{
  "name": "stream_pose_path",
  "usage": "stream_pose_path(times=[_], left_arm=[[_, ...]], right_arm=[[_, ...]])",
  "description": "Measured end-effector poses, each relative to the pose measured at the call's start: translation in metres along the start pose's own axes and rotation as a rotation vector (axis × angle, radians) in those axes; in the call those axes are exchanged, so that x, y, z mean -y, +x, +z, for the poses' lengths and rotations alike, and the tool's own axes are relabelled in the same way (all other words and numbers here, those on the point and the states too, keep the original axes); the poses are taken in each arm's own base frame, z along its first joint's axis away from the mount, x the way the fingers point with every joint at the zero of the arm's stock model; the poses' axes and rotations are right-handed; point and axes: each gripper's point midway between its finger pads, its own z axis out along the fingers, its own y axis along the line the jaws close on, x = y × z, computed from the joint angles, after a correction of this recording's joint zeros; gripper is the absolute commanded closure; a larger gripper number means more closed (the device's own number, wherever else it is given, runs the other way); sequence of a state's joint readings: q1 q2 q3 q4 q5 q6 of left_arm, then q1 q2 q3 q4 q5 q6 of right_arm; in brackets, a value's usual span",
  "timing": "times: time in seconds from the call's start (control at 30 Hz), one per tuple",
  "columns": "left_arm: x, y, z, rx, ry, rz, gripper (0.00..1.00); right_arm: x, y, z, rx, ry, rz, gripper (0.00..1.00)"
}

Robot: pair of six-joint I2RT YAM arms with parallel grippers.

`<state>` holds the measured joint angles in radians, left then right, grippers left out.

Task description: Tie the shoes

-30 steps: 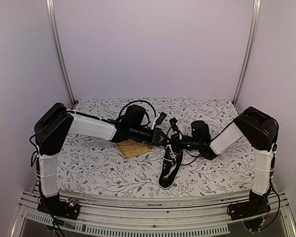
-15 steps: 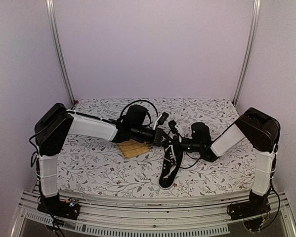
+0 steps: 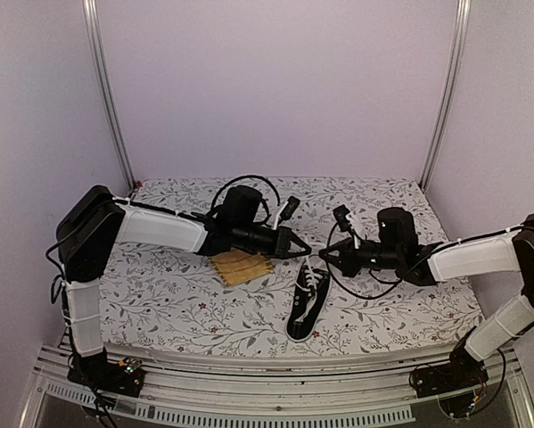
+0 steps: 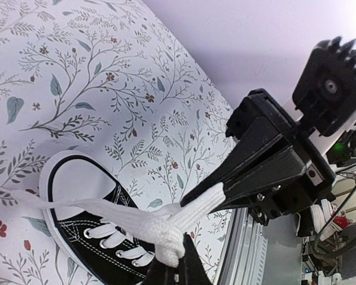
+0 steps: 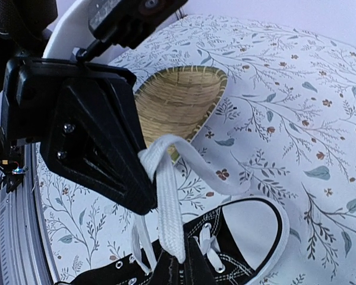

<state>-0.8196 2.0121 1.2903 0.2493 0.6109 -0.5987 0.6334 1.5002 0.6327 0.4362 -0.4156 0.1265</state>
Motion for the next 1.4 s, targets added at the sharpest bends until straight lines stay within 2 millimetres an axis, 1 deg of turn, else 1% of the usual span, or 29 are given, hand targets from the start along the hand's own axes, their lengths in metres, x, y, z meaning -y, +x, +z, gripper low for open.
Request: stream_pose_path(times=[0.13,0.27,0.37,0.47,0.5,0.53,0.6,0.7,0.8,0.93,1.0,1.13,1.23,1.4], left_arm=[[-0.001,0.003,0.000,-0.002,0.001,0.000,1.00],[-0.001,0.004,0.000,0.001,0.010,0.004,1.00],[-0.001,0.004,0.000,0.005,0.015,0.008,1.00],[0.000,0.005,0.000,0.005,0.018,0.009,1.00],[0.000,0.004,0.000,0.006,0.020,0.011,1.00],[0.001,0.004,0.000,0.008,0.022,0.013,1.00],[0.002,0.003,0.000,0.012,0.025,0.017,1.00],[0.004,0.002,0.001,0.016,0.030,0.018,1.00],[0.005,0.001,0.001,0.021,0.030,0.010,1.00],[0.005,0.000,0.001,0.026,0.029,0.002,1.00],[0.005,0.000,0.001,0.029,0.030,-0.002,1.00],[0.005,-0.001,0.001,0.031,0.030,-0.009,1.00],[0.005,-0.001,0.001,0.032,0.030,-0.012,1.00],[0.005,-0.001,0.001,0.033,0.031,-0.015,1.00]], right_arm=[[0.004,0.013,-0.010,-0.130,0.054,0.044,0.98],[0.001,0.012,-0.020,-0.203,0.075,0.080,0.98],[-0.010,0.003,-0.030,-0.211,0.049,0.111,0.98],[-0.026,-0.012,-0.039,-0.178,-0.006,0.146,0.98],[-0.034,-0.020,-0.042,-0.155,-0.043,0.163,0.98],[-0.036,-0.021,-0.043,-0.149,-0.050,0.166,0.98],[-0.046,-0.030,-0.044,-0.117,-0.098,0.187,0.98],[-0.056,-0.032,-0.042,-0.093,-0.144,0.208,0.98],[-0.066,-0.025,-0.039,-0.099,-0.187,0.232,0.98],[-0.076,-0.019,-0.028,-0.095,-0.230,0.226,0.98],[-0.080,-0.013,-0.024,-0.088,-0.245,0.213,0.98],[-0.081,-0.001,-0.016,-0.078,-0.252,0.194,0.98],[-0.083,-0.003,-0.011,-0.051,-0.250,0.157,0.98],[-0.087,-0.015,-0.007,0.028,-0.234,0.067,0.98]])
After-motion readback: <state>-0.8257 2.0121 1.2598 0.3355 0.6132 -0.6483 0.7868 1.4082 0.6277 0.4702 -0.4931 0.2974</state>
